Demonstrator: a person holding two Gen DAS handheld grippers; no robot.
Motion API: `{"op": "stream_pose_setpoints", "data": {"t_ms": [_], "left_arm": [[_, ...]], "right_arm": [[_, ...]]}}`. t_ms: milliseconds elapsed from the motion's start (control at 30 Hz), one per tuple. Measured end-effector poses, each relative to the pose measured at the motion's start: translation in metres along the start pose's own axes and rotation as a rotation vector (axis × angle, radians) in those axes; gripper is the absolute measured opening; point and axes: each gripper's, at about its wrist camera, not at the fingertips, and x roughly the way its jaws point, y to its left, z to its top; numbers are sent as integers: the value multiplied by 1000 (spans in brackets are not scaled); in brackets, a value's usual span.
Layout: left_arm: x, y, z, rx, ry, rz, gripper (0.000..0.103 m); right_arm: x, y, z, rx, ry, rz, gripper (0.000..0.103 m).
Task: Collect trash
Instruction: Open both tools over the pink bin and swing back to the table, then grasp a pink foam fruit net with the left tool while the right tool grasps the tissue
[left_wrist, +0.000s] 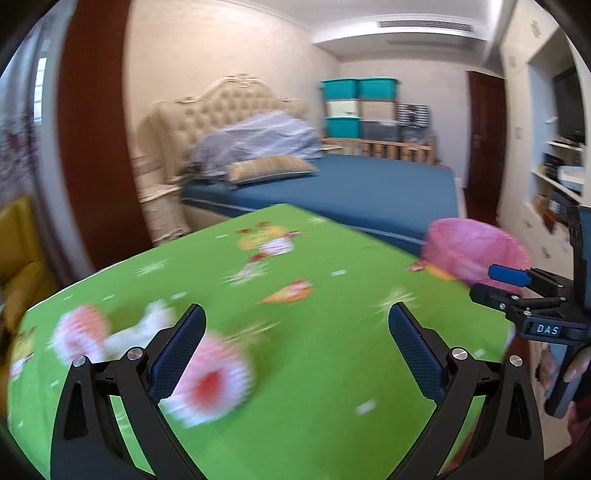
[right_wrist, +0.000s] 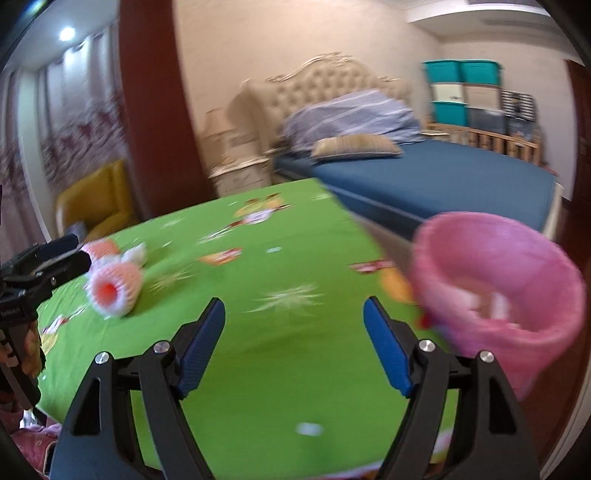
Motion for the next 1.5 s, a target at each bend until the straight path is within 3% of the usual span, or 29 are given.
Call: {"op": "stream_pose_setpoints", "data": {"t_ms": [200, 300, 433, 633, 800, 1033, 1233, 1500], "left_arm": [[-32, 88, -30, -119, 12, 173, 94], [-43, 128, -43, -161, 20, 295, 94], [-52, 164, -60, -204, 45, 370, 94], [-56, 199, -67, -235, 62, 423, 94], [-40, 218, -62, -258, 76, 425, 94], [-9, 232, -55, -267, 124, 410, 94], [17, 244, -53, -292, 177, 407, 94], [42, 254, -43, -310, 192, 417, 94]], "right_arm": [[29, 74, 6, -84, 48, 82, 75], [39, 103, 9, -116, 66, 110, 75], [52, 144, 18, -177, 82, 151, 75], [79, 189, 76, -289, 69, 209, 75], [130, 224, 109, -371, 105, 240, 75], [212, 237, 105, -399, 262, 326, 65], [241, 245, 98, -444, 381, 433, 65], [246, 255, 83, -495, 429, 470, 37]]}}
